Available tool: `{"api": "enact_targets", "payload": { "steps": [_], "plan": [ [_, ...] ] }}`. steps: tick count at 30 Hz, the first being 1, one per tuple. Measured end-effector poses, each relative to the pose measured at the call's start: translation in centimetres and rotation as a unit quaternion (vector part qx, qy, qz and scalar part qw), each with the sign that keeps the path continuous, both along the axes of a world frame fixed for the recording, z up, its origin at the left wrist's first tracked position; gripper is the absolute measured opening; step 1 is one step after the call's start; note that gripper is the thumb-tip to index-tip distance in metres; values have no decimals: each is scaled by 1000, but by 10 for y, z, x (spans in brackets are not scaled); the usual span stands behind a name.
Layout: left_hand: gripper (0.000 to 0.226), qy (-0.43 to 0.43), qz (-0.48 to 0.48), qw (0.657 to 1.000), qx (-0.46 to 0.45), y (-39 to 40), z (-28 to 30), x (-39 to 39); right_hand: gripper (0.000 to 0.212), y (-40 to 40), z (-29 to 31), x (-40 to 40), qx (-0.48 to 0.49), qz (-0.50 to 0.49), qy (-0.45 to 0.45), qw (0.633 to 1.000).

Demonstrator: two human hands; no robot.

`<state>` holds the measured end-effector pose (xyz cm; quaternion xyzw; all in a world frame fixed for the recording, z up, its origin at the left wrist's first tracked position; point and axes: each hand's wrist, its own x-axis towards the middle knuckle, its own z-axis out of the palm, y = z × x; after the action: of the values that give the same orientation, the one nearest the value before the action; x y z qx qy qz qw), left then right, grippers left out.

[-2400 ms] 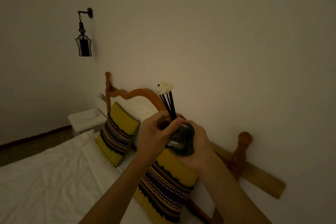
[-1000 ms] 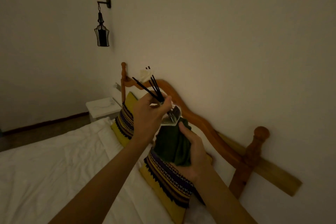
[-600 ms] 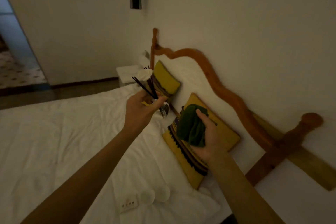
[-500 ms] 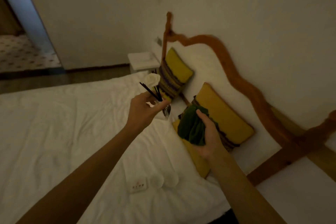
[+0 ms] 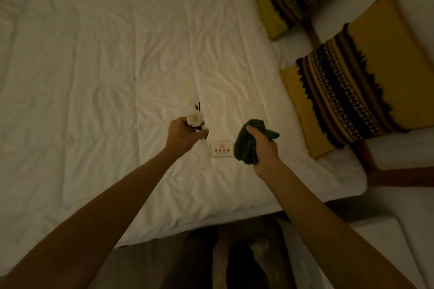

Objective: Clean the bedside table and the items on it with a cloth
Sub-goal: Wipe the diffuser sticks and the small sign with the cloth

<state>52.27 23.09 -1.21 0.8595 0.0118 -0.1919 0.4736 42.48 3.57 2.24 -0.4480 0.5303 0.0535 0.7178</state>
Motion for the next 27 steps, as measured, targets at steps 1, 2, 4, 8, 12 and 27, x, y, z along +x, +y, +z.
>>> {"api": "enact_targets", "payload": {
  "steps": [1, 2, 4, 8, 12, 27],
  "plan": [
    [24, 10, 10, 1000, 9, 7, -20, 0, 28, 3, -14, 0, -1, 0, 14, 1000],
    [26, 21, 15, 1000, 18, 12, -39, -1, 27, 4, -28, 0, -1, 0, 27, 1000],
    [25, 33, 15, 999, 37, 18, -73, -2, 29, 2, -54, -1, -9, 4, 46, 999],
    [21, 20, 4, 999, 41, 13, -127, -6, 27, -6, -96, -6, -31, 13, 69, 997],
    [22, 10, 6, 1000, 20, 2, -176, -11, 28, -15, -131, -3, -47, 7, 78, 996],
    [40, 19, -28, 997, 74, 7, -230, -31, 16, -25, -139, -3, -45, 41, 26, 998]
  ]
}}
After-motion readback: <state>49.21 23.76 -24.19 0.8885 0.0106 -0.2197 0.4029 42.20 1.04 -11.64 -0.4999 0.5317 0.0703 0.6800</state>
